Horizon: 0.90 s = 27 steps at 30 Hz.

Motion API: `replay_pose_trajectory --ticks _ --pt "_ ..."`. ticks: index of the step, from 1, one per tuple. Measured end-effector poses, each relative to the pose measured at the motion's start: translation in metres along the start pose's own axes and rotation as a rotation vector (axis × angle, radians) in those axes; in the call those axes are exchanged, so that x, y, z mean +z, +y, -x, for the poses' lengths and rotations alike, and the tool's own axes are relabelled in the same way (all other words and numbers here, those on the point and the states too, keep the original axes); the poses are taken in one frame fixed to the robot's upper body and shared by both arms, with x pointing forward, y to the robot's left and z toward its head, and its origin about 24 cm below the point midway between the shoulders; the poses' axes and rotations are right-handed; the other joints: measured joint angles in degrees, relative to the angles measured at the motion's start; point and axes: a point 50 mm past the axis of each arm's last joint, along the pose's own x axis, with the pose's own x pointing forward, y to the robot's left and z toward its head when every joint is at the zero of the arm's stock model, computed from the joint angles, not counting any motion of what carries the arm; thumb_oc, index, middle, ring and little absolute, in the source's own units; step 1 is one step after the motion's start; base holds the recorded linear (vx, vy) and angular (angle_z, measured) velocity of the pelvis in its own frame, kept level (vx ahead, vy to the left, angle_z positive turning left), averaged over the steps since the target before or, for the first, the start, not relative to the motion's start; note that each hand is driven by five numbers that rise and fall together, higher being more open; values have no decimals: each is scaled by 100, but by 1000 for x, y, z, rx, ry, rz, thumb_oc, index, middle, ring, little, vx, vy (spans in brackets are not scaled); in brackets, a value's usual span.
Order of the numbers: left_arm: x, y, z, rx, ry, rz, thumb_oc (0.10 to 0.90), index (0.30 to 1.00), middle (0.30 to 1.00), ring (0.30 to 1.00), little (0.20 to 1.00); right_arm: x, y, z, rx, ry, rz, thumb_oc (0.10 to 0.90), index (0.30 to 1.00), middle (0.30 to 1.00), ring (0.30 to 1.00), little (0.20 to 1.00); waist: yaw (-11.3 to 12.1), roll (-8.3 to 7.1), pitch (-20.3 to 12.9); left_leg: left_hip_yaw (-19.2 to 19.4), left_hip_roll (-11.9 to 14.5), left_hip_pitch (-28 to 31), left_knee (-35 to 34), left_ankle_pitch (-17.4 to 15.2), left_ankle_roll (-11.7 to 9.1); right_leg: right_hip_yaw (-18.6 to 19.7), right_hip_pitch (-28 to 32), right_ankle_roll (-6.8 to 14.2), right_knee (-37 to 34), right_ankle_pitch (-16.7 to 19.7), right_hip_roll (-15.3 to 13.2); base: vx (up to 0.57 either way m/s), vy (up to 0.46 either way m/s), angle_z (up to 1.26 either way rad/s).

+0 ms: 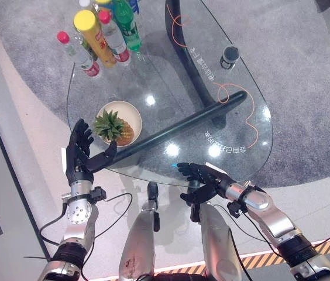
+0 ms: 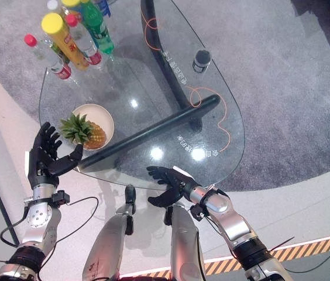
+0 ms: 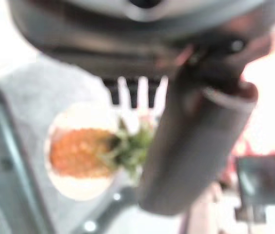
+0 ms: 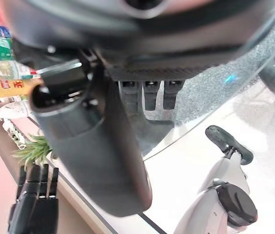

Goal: Pick up the fruit to the plate

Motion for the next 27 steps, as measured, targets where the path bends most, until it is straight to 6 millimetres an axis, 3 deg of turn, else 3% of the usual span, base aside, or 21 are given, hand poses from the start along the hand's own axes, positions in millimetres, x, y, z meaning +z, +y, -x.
replay_pose_trajectory --ticks 5,13,16,18,21,23,27 --pt "-10 19 13 58 49 35 800 900 900 900 900 -10 4 6 19 20 -23 800 900 900 900 900 50 34 -11 -31 16 534 -240 7 1 -87 551 1 -174 -56 11 35 -13 8" --pt "-22 22 23 67 123 76 800 900 900 900 900 -21 7 13 15 49 -53 800 900 900 900 900 57 193 -108 -127 44 1008 -541 31 10 -143 1068 13 -467 -72 58 41 0 6" --pt "-38 19 38 77 212 101 800 900 900 900 900 -33 10 20 6 100 -42 800 900 900 900 900 48 329 -432 -137 62 1118 -652 31 17 -150 1193 2 -617 -56 79 0 0 0" --pt "-58 24 56 119 329 113 800 900 900 900 900 -51 13 24 -12 171 -62 800 900 900 900 900 29 382 -748 -139 65 1322 -778 31 21 -155 1415 21 -787 -40 109 0 0 0" --pt "-71 31 73 162 425 113 800 900 900 900 900 -68 17 30 -36 228 -102 800 900 900 900 900 27 296 -1105 -138 73 1368 -839 29 21 -167 1510 34 -943 -28 156 0 0 0" --pt "-77 33 79 172 465 108 800 900 900 900 900 -75 20 30 -51 247 -128 800 900 900 900 900 27 255 -1146 -137 89 1456 -871 29 20 -177 1629 50 -1048 -7 180 0 0 0" --pt "-98 40 105 205 639 86 800 900 900 900 900 -98 36 30 -106 325 -234 800 900 900 900 900 8 64 -1500 -127 143 1544 -937 -6 22 -221 1781 66 -1261 51 228 0 0 0"
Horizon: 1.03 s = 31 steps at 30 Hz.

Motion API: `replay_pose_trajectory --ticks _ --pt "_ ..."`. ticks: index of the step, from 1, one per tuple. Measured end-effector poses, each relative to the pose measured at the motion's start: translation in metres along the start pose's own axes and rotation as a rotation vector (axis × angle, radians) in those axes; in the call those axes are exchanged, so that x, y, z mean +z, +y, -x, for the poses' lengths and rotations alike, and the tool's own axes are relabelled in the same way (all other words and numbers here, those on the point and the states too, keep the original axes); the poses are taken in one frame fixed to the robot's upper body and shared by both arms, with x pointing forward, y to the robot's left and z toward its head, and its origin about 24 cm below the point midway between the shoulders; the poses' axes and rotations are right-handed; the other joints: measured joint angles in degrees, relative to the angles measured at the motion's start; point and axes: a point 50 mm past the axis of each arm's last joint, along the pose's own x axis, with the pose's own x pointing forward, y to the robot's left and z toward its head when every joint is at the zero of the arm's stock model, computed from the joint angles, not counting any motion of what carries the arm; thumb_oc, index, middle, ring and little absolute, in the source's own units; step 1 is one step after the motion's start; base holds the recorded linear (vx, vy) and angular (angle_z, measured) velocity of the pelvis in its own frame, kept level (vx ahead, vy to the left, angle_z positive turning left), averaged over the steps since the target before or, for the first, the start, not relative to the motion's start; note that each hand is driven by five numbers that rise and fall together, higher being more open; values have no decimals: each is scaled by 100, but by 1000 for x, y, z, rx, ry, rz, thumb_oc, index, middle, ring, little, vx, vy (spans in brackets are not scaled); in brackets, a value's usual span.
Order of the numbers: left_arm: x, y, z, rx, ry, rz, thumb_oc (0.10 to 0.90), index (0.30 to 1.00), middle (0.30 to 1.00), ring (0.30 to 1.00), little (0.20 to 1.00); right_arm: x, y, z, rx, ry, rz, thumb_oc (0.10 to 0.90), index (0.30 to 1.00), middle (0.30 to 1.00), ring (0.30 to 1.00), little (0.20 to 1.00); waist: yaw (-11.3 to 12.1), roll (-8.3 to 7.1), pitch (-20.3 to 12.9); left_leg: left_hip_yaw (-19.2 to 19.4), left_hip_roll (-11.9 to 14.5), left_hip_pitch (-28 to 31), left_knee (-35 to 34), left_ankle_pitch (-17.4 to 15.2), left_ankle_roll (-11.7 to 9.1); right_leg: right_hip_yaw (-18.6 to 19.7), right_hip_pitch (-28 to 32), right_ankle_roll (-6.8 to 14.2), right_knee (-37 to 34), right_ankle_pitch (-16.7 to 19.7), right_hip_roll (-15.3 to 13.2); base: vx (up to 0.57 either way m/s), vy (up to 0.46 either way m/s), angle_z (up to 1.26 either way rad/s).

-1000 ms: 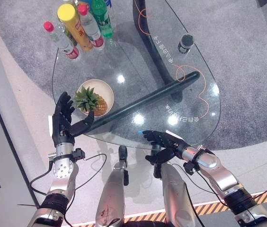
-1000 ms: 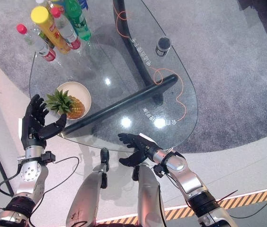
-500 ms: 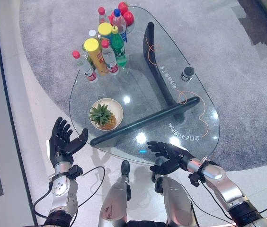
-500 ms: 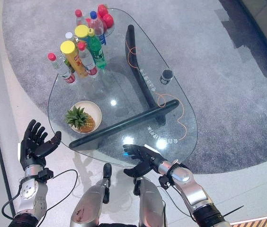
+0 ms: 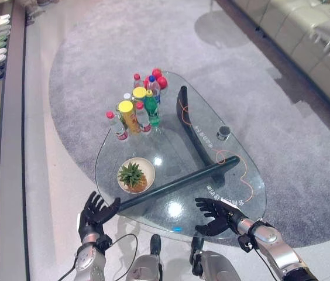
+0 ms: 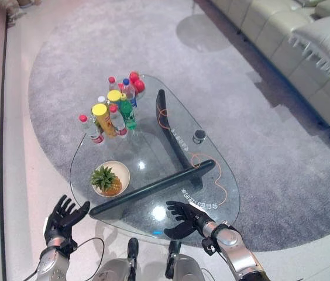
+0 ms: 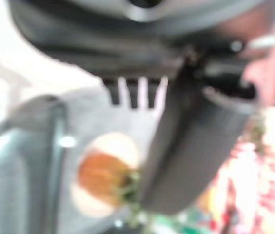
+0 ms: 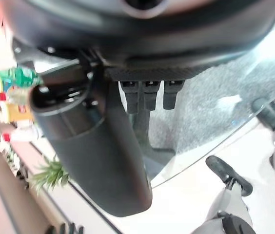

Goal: Pick up the fruit to the plate

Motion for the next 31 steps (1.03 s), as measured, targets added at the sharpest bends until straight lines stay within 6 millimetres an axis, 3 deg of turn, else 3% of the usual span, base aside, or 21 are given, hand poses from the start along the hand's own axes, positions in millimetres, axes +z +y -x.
replay_pose_trajectory --ticks 4,9,15,23,31 --pt "-37 11 13 49 202 32 800 900 900 900 900 -36 18 -2 -37 119 -157 800 900 900 900 900 -4 -56 -394 71 3 167 -143 -21 35 1 165 7 -156 41 -5 8 13 -2" --pt "-67 22 27 112 380 120 800 900 900 900 900 -74 26 2 -101 258 -332 800 900 900 900 900 -32 34 -574 132 -19 280 -233 -14 74 -6 418 63 -517 219 1 0 0 0" --pt "-86 34 39 154 502 148 800 900 900 900 900 -108 29 11 -185 388 -440 800 900 900 900 900 -129 102 -733 145 -51 392 -270 -18 98 -49 777 92 -1052 443 22 34 26 4" --pt "-105 40 53 196 656 185 800 900 900 900 900 -148 40 31 -245 564 -533 800 900 900 900 900 -138 101 -993 261 -38 541 -310 -144 111 -21 945 105 -1066 411 21 57 21 -3" --pt "-113 47 60 230 714 193 800 900 900 900 900 -162 49 39 -286 613 -618 800 900 900 900 900 -138 72 -1223 311 -50 566 -309 -155 124 68 946 85 -1062 403 12 49 19 -3"
